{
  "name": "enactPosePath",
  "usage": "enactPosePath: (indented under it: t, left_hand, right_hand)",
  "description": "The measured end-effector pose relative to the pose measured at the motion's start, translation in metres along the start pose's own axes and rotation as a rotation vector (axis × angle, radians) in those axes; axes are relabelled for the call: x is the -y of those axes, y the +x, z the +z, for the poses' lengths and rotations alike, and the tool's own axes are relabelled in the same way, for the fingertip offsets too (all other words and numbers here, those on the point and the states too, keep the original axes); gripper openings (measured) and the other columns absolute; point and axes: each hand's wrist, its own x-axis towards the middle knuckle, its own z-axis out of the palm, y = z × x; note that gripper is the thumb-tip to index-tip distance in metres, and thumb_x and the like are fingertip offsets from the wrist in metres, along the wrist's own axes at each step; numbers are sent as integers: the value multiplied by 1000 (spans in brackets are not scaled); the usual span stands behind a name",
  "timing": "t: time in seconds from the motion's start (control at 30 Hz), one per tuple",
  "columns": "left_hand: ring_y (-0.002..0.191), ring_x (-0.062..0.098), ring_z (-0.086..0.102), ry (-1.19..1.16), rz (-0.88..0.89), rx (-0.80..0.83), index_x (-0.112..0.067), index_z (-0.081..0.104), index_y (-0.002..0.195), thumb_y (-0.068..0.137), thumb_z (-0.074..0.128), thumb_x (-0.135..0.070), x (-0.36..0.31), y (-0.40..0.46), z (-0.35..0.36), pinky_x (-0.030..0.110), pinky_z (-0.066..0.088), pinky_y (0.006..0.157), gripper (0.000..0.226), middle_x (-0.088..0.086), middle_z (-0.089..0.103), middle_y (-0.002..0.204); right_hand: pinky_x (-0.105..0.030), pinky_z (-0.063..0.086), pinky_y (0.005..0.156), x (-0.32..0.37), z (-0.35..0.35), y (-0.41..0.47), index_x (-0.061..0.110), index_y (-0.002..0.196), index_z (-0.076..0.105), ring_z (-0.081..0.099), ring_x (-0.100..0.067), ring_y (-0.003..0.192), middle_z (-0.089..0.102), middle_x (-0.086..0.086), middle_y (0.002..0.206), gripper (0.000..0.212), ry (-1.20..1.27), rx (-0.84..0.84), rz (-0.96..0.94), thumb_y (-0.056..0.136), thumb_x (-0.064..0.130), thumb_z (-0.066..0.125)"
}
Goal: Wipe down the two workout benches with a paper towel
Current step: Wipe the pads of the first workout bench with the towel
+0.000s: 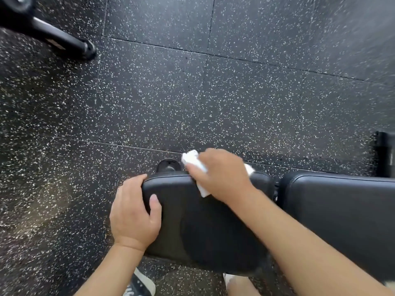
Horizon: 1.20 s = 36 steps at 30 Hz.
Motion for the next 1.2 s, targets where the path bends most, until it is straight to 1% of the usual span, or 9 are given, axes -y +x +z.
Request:
enactPosePath:
  t: [0.17,0.33,0.43,0.57,0.7,0.8,0.93,1.07,1.2]
  left_hand:
    - [109,28,55,-5,-3,-14,-16,54,134,91,45,-38,1,-1,2,46,49,84,50,0,57,125]
    - [104,28,56,-17,-5,-6,-17,56,130,89,47,-39,-3,-1,-3,44,50,75,47,-2,59,120]
    - [92,28,54,-77,-55,-3,-18,50,108,87,45,-40,-3,-2,-5,41,44,66,31,-3,53,100]
    - [84,27,49,-128,-50,-34,-19,42,92,85,46,-40,-4,-2,-9,39,38,62,23,-2,47,89]
    - [106,22,56,-141,-72,5,-19,57,125,90,48,-45,-1,-5,-11,43,51,78,44,-5,60,114]
    - [124,21,56,-218,-230,27,-27,45,146,98,48,-54,10,-30,-11,46,52,92,54,-8,55,137]
    - [136,21,55,-391,-413,116,-28,33,156,95,37,-71,30,-80,-12,47,50,109,75,-4,54,152]
    - [142,18,51,-506,-430,135,-25,27,161,92,31,-75,33,-109,-11,45,48,111,85,-4,51,157]
    - [151,6,36,-605,-437,131,-32,18,165,96,41,-74,36,-123,-3,33,37,121,84,-14,35,167]
  right_hand:
    - [-37,30,57,-70,-26,-16,15,61,47,54,-28,70,47,4,64,59,-142,-58,239,96,63,49]
    - [-35,27,60,37,18,14,16,67,61,48,-26,70,58,0,71,47,-129,-40,95,95,53,53]
    - [-32,22,53,108,47,33,16,59,51,44,-23,62,49,3,62,45,-22,4,-34,90,48,56]
    - [-30,16,49,118,48,44,20,56,39,42,-18,55,43,6,58,53,23,57,-97,94,55,54]
    - [-35,34,54,71,26,28,18,61,46,52,-24,66,50,4,62,62,-34,76,-100,96,69,46]
    - [-37,51,71,22,0,18,15,70,62,61,-28,79,63,1,71,61,-63,117,107,95,69,47]
    - [-37,42,61,23,5,20,12,66,58,60,-31,77,61,-1,67,59,-138,81,133,95,62,51]
    - [-37,30,57,90,38,30,14,59,46,51,-27,69,50,2,62,60,-181,-1,-19,95,62,51]
    - [-34,33,59,166,72,17,17,64,60,52,-26,73,46,6,69,43,-362,16,-454,94,48,59]
